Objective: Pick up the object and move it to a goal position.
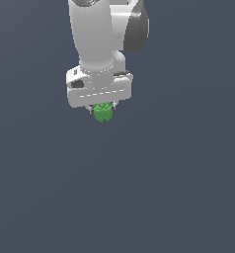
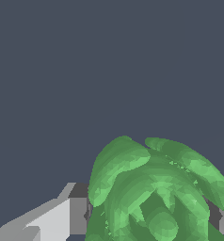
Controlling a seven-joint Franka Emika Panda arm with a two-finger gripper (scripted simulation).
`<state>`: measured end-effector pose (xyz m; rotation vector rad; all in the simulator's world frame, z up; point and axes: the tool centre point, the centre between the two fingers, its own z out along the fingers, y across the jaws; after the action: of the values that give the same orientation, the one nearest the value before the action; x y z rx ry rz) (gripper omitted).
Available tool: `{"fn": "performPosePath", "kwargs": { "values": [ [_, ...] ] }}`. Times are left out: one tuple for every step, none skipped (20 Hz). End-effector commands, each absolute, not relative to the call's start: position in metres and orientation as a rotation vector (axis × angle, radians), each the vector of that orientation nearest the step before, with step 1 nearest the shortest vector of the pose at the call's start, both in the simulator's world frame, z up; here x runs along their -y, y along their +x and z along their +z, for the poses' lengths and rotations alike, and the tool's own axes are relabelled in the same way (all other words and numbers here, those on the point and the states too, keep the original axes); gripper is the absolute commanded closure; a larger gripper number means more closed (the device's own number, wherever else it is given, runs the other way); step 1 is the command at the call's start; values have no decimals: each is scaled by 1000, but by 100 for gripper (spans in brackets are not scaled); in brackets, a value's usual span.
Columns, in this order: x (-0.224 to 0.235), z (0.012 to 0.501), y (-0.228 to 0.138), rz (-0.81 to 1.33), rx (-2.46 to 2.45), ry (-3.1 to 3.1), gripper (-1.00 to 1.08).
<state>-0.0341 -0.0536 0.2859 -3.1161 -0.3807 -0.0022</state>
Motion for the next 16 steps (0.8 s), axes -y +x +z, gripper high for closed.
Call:
{"fn": "performPosePath", "kwargs": {
  "values": [
    [67,313,-35,-1,381,-3115,108],
    [72,323,-34,-1,381,-3115,108],
    [77,333,-34,-1,381,-3115,108],
    [83,344,-34,-1,381,-3115,108],
    [88,354,-34,-1,381,-3115,108],
    [93,364,-34,-1,381,-3116,108],
    [98,374,-33,-1,381,-3116,108],
    [103,384,-33,-1,381,-3116,108],
    [108,394,-33,-1,381,-3116,108],
    [113,403,-32,-1,381,-3117,108],
    [117,411,-32,-1,381,-3117,108],
    [122,420,-32,-1,381,-3117,108],
    [126,428,-31,-1,381,-3117,108],
    [130,436,-31,0,381,-3117,108],
    [133,443,-30,0,381,-3117,108],
    [137,450,-30,0,381,-3117,108]
  ]
}}
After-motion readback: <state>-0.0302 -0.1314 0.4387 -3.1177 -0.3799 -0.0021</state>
